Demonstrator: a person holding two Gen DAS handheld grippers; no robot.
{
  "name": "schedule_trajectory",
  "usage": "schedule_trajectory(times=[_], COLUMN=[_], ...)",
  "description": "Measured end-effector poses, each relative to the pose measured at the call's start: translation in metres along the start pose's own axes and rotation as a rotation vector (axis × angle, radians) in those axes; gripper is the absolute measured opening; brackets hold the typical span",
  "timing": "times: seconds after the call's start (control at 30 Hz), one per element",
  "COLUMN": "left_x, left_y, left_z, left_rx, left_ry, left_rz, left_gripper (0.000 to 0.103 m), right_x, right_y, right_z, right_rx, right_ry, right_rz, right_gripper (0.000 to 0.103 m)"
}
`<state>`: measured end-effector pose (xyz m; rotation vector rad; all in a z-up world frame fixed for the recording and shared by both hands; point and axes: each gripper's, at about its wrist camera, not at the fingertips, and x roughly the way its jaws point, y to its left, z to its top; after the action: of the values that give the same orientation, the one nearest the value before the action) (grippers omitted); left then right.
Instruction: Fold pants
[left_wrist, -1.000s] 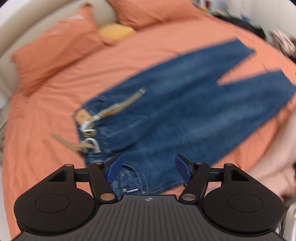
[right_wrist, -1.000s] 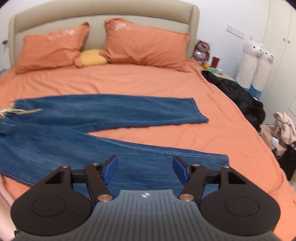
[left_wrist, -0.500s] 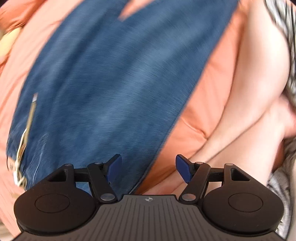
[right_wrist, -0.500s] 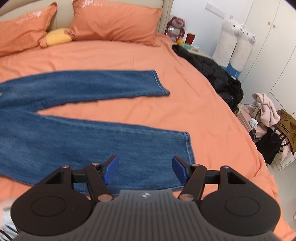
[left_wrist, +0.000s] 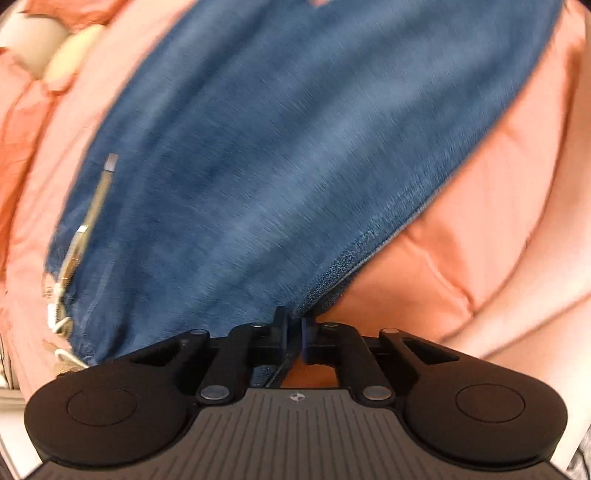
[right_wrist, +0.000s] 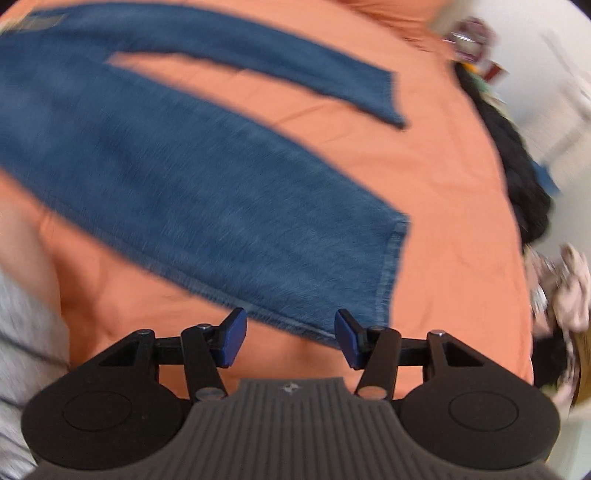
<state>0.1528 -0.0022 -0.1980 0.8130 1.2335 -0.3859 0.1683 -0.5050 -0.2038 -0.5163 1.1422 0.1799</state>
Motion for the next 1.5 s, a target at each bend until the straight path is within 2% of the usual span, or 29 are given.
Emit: schedule_trajectory(times=[0.03, 0.1, 0.2, 0.27, 0.33, 0.37, 0.4, 0.47, 0.53, 0.57, 0.7, 0.8, 0.87, 0.97, 1.03, 1.1, 1.13, 1.2, 1.23, 1.37, 1.5], left_x=[-0.006, -0.016, -0.024, -0.024, -0.030, -0.032, -0.036, -0.046, -0.048, -0.038, -0.027, -0.007, 0.008, 0.025, 0.031, 0.033, 0.030, 0.020, 0.013, -0.011, -0.020], left_y=[0.006, 0.017, 0.029, 0.030, 0.033, 0.032, 0.036, 0.037, 0.049, 0.048, 0.074, 0.096, 0.106, 0.118, 0.126, 0.137, 0.143, 0.153, 0.157, 0.153, 0.131], left_z=[-0.003, -0.008, -0.006, -0.001, 0.009, 0.016, 0.017, 0.023, 0.029, 0.042, 0.070, 0.091, 0.099, 0.102, 0.099, 0.093, 0.089, 0.077, 0.070, 0.036, 0.000], left_rx=[-0.024, -0.079, -0.134, -0.160, -0.185, -0.194, -0.202, -0.211, -0.207, -0.207, -0.245, -0.283, -0.270, -0.255, -0.261, -0.244, -0.236, -0.218, -0.205, -0.135, -0.072], left_ry=[-0.025, -0.066, -0.110, -0.129, -0.147, -0.155, -0.164, -0.181, -0.190, -0.193, -0.194, -0.171, -0.155, -0.125, -0.117, -0.122, -0.118, -0.103, -0.097, -0.030, 0.049], left_rz=[0.007, 0.010, 0.022, 0.026, 0.027, 0.028, 0.031, 0.043, 0.055, 0.065, 0.081, 0.046, 0.022, -0.017, -0.054, -0.111, -0.150, -0.228, -0.245, -0.229, -0.152], left_gripper=[0.005, 0.005, 0.005, 0.005, 0.005, 0.005, 0.005, 0.005, 0.004, 0.004, 0.004, 0.005, 0.007, 0.024, 0.047, 0.059, 0.069, 0.078, 0.078, 0.081, 0.081], right_x=[0.006, 0.017, 0.031, 0.039, 0.041, 0.041, 0.039, 0.030, 0.020, 0.015, 0.011, 0.029, 0.046, 0.070, 0.082, 0.091, 0.094, 0.100, 0.105, 0.109, 0.115], right_y=[0.004, 0.015, 0.029, 0.032, 0.031, 0.031, 0.030, 0.025, 0.016, 0.009, -0.021, -0.030, -0.030, -0.026, -0.024, -0.023, -0.022, -0.022, -0.023, -0.021, -0.022], right_z=[-0.001, -0.001, -0.002, -0.001, 0.001, 0.003, 0.005, 0.010, 0.022, 0.031, 0.079, 0.115, 0.133, 0.155, 0.162, 0.168, 0.169, 0.167, 0.168, 0.165, 0.165], right_rx=[-0.051, -0.144, -0.259, -0.283, -0.293, -0.309, -0.324, -0.338, -0.318, -0.294, -0.175, -0.132, -0.128, -0.141, -0.150, -0.155, -0.157, -0.157, -0.155, -0.146, -0.133], right_ry=[0.007, 0.009, 0.016, 0.031, 0.033, 0.038, 0.045, 0.022, -0.019, -0.043, -0.111, -0.099, -0.069, -0.022, 0.008, 0.033, 0.042, 0.053, 0.056, 0.068, 0.083], right_rz=[0.008, -0.005, -0.015, -0.018, -0.030, -0.052, -0.070, -0.089, -0.128, -0.148, -0.209, -0.246, -0.260, -0.269, -0.267, -0.264, -0.261, -0.258, -0.257, -0.257, -0.267], right_gripper=[0.053, 0.064, 0.063, 0.062, 0.043, 0.026, 0.020, 0.014, 0.012, 0.012, 0.012, 0.011, 0.011, 0.010, 0.010, 0.009, 0.010, 0.009, 0.010, 0.008, 0.006])
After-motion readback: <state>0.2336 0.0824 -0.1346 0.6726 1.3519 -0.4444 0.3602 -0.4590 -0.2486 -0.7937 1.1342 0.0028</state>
